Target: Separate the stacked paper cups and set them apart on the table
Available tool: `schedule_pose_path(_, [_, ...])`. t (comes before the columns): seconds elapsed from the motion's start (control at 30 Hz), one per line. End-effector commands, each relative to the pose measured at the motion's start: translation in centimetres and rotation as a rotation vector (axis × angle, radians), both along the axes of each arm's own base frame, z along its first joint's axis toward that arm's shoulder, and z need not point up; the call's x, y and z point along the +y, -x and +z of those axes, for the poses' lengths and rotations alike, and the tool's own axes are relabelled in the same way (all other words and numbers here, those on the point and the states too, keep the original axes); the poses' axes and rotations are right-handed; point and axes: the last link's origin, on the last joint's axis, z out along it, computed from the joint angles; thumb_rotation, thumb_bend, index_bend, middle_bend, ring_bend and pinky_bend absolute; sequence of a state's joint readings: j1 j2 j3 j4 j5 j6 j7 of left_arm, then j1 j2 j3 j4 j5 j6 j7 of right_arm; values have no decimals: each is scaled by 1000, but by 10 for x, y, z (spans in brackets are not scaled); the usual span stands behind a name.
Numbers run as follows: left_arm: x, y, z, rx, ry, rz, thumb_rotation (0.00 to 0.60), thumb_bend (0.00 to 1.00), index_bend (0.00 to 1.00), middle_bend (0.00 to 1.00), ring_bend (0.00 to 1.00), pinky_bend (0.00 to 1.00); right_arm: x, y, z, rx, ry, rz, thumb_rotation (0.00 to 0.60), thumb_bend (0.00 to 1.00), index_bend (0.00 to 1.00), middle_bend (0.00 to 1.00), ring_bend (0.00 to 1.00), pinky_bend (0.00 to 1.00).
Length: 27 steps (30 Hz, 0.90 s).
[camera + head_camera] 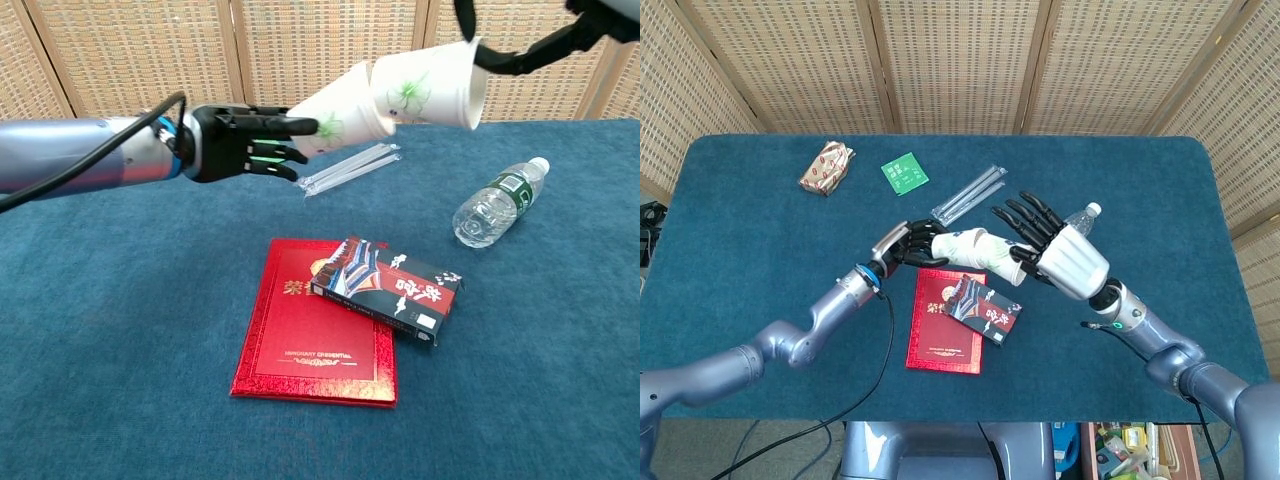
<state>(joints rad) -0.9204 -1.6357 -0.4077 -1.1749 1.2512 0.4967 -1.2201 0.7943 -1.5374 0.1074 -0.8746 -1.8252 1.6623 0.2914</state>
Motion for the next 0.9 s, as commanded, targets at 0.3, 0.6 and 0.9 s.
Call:
schedule_pose_path(0.3, [28,66,60,271,-211,-44,600,309,481,467,483,507,4,45,31,150,59,-42,600,517,709,0,0,0])
schedule_pose_path(0.6, [38,122,104,812,-409,-273,600,310,481,467,483,507,5,71,60,448,106,-28,600,517,709,0,0,0])
schedule_pose_path(0.9, [29,159,107,1201,-432,-405,600,310,481,467,483,507,16,76,68,795,127,74,600,517,709,1,0,30])
